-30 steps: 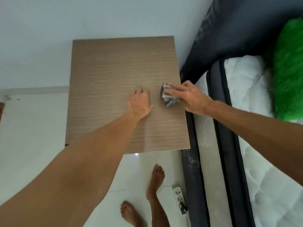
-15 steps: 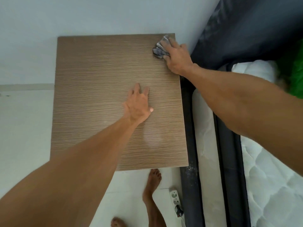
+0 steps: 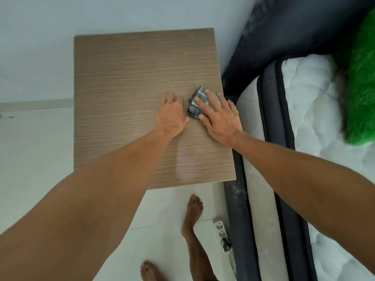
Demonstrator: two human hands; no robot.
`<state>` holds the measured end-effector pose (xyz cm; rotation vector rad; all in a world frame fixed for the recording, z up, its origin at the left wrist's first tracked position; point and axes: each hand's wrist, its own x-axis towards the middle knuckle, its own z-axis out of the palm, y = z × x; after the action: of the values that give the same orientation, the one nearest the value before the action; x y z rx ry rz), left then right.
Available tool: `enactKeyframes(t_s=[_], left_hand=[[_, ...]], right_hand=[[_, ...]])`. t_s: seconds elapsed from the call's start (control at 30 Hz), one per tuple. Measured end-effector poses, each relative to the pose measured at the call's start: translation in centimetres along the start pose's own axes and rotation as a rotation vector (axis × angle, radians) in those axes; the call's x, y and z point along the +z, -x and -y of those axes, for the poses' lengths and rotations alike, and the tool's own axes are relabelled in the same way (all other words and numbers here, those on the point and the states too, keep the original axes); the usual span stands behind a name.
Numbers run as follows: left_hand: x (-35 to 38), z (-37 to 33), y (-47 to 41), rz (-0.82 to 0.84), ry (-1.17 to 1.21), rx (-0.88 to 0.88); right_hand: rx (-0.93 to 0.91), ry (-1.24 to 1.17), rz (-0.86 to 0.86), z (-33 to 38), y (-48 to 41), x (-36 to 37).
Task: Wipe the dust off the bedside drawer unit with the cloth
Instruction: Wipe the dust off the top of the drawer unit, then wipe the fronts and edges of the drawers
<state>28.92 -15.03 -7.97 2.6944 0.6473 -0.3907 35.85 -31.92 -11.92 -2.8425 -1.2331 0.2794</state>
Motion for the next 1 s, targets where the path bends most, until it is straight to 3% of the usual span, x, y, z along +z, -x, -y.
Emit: enactKeyframes(t_s=[0.43,0.67,1.0], left_hand=[[2.5,7.5,12.6,-0.012,-0.008,0.082],[3.4,15.0,20.1,-0.012,0.029,0.145],[4.6,21.5,28.2,-0.127,0.023,0.035]], right_hand=[[0.028,-0.004,0.100,10.3,15.6,2.4],[0.114,-0.110,-0.014,16.1,18.5,3.7],[-0.068,-0.046,0.100,25.3,21.1,4.6]])
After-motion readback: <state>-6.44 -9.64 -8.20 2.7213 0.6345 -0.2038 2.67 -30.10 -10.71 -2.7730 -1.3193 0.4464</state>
